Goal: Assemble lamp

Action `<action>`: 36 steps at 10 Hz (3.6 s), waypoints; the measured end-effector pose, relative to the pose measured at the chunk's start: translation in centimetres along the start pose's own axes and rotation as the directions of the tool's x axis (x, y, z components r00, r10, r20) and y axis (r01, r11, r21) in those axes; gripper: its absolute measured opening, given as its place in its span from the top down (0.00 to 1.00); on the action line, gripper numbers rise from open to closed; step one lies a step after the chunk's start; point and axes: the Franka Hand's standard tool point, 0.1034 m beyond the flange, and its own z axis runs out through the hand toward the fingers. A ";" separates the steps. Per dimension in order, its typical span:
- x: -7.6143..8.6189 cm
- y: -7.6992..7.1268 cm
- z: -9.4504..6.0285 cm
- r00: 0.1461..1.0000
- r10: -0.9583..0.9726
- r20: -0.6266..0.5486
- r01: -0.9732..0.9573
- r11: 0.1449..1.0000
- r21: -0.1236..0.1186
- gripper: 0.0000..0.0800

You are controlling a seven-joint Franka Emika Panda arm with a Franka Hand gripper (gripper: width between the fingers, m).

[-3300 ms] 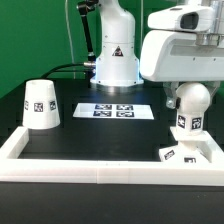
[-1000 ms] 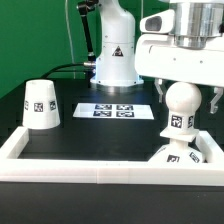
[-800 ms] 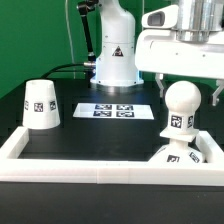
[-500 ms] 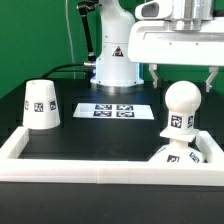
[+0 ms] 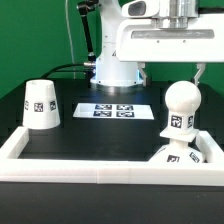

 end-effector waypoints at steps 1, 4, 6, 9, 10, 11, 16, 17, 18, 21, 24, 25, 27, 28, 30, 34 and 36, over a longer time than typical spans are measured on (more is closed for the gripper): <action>-0.1 0.4 0.1 0.999 -0.042 -0.002 0.042 0.999 -0.001 0.13; -1.7 7.1 0.3 0.990 -0.142 0.013 0.142 0.990 -0.009 0.13; -2.9 11.7 -0.2 0.989 -0.145 0.033 0.145 0.989 0.000 0.13; -3.7 16.7 -0.6 0.990 -0.131 0.049 0.131 0.991 0.000 0.13; -3.5 16.2 -0.7 0.990 -0.135 0.047 0.135 0.991 0.001 0.13; -3.5 16.1 -0.6 0.989 -0.141 0.046 0.141 0.990 0.001 0.13; -5.0 17.8 -0.2 0.990 -0.125 0.069 0.126 0.992 -0.006 0.13; -5.8 19.4 -0.3 0.989 -0.123 0.076 0.124 0.992 -0.007 0.13; -6.6 21.0 -0.5 0.991 -0.111 0.081 0.112 0.994 -0.009 0.13; -7.1 24.9 -1.3 0.991 -0.115 0.071 0.116 0.993 -0.007 0.13; -7.3 26.1 -1.2 0.991 -0.114 0.069 0.115 0.993 -0.011 0.13; -7.5 26.2 -0.9 0.991 -0.114 0.069 0.115 0.993 -0.014 0.13; -8.0 26.2 -0.1 0.991 -0.117 0.069 0.119 0.993 -0.024 0.13; -8.0 26.4 0.3 0.991 -0.117 0.066 0.120 0.992 -0.033 0.13; -9.5 26.6 1.6 0.991 -0.118 0.062 0.121 0.991 -0.051 0.13; -10.1 26.3 2.8 0.988 -0.134 0.081 0.139 0.989 -0.060 0.13; -9.7 26.1 2.8 0.987 -0.140 0.080 0.145 0.988 -0.059 0.14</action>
Offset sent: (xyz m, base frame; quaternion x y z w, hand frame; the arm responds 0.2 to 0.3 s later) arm -0.0427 -0.0693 -0.0040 0.0112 -0.0019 -0.0277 0.9996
